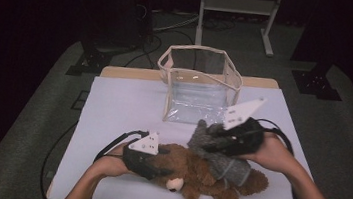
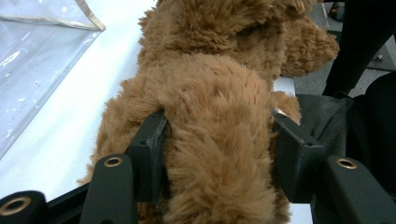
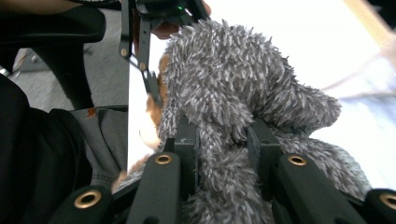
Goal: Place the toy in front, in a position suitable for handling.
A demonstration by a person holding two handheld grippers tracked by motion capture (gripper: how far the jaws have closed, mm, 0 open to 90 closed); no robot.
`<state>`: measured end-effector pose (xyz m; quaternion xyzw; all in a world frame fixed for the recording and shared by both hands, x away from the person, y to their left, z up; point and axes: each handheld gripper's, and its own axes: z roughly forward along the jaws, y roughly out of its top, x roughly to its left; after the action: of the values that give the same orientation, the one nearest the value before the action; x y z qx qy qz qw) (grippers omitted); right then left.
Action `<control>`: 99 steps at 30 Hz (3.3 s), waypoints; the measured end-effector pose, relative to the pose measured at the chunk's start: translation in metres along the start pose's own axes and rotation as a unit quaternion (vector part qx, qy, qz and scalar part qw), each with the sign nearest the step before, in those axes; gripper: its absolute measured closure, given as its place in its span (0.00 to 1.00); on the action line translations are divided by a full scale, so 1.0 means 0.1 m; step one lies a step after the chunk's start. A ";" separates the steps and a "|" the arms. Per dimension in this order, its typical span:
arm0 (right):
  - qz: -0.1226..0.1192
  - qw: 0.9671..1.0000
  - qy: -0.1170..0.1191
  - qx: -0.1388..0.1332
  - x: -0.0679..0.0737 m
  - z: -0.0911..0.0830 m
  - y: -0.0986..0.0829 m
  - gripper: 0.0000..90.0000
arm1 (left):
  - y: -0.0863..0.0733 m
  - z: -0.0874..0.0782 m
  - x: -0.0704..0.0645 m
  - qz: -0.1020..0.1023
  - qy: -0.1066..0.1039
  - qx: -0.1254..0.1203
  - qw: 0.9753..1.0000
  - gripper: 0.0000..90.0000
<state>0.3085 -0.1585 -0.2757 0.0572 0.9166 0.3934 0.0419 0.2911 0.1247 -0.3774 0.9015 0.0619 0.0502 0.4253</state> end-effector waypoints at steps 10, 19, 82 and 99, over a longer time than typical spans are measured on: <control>0.031 0.996 0.060 0.057 -0.07 0.71 -0.23 0.78 | -0.05 0.00 0.00 -0.005 0.004 -0.016 1.000 0.43; 0.029 0.998 0.043 0.047 0.00 0.64 -0.35 0.78 | -0.08 -0.08 0.02 -0.016 0.030 -0.018 0.999 0.41; -0.007 0.996 0.063 0.056 0.00 0.93 0.07 0.78 | -0.17 -0.04 -0.04 0.000 0.017 -0.031 0.999 0.50; 0.065 0.998 0.002 0.012 0.05 0.37 -0.73 0.78 | 0.11 -0.03 0.01 -0.001 0.013 -0.002 1.000 0.25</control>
<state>0.3024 -0.1813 -0.3538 0.1169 0.9156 0.3845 0.0137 0.2929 0.1204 -0.3675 0.9000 0.0681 0.0617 0.4260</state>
